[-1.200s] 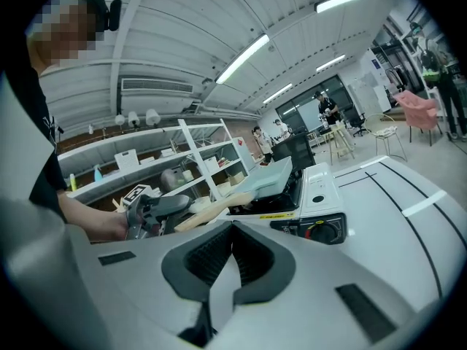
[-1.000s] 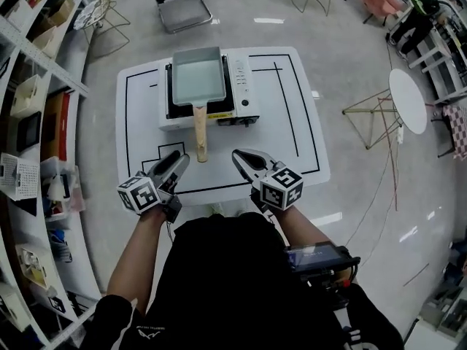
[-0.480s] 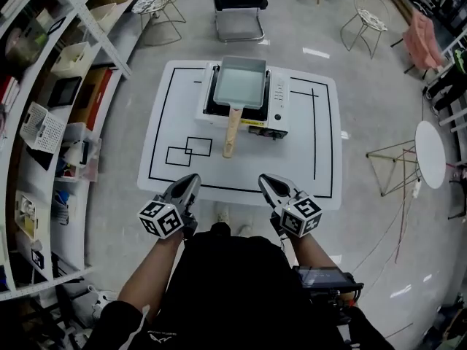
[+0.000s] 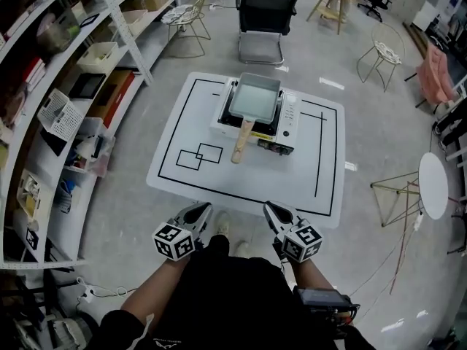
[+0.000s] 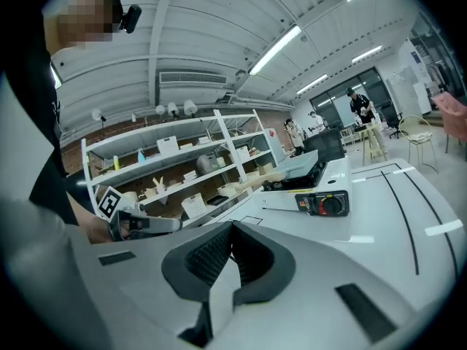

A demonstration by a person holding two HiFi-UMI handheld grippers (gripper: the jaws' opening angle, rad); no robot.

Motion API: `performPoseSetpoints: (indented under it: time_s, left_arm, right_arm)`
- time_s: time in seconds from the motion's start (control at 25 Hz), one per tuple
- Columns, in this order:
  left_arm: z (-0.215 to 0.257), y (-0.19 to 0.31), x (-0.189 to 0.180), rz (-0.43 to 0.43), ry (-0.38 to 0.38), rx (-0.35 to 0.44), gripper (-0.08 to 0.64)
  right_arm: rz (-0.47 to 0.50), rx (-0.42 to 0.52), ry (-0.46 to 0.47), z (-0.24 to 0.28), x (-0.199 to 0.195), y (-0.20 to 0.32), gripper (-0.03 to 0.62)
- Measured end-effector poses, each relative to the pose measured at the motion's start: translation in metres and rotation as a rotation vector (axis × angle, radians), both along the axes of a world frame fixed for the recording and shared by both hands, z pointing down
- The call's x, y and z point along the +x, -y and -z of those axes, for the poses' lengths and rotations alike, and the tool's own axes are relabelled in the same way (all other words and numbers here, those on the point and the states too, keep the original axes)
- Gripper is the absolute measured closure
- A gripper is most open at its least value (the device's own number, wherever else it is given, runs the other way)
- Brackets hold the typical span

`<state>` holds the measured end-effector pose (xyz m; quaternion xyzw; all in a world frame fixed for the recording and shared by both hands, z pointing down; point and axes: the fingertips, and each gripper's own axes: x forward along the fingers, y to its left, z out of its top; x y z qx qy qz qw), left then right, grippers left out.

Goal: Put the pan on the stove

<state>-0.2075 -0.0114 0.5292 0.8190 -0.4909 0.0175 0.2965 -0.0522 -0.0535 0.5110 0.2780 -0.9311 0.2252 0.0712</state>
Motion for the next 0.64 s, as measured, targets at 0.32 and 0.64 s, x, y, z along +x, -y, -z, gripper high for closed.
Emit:
performPoseSetpoints:
  time_s: [0.32,0.64]
  left_arm:
    - [0.001,-0.019,0.019,-0.007,0.032,0.009,0.551]
    - [0.004,-0.031,0.036,-0.017,0.055,0.017,0.551]
  right_arm:
    - [0.020,0.013,0.012,0.002,0.011,-0.018,0.567]
    - [0.021,0.016,0.024,0.006,0.023,-0.032,0.568]
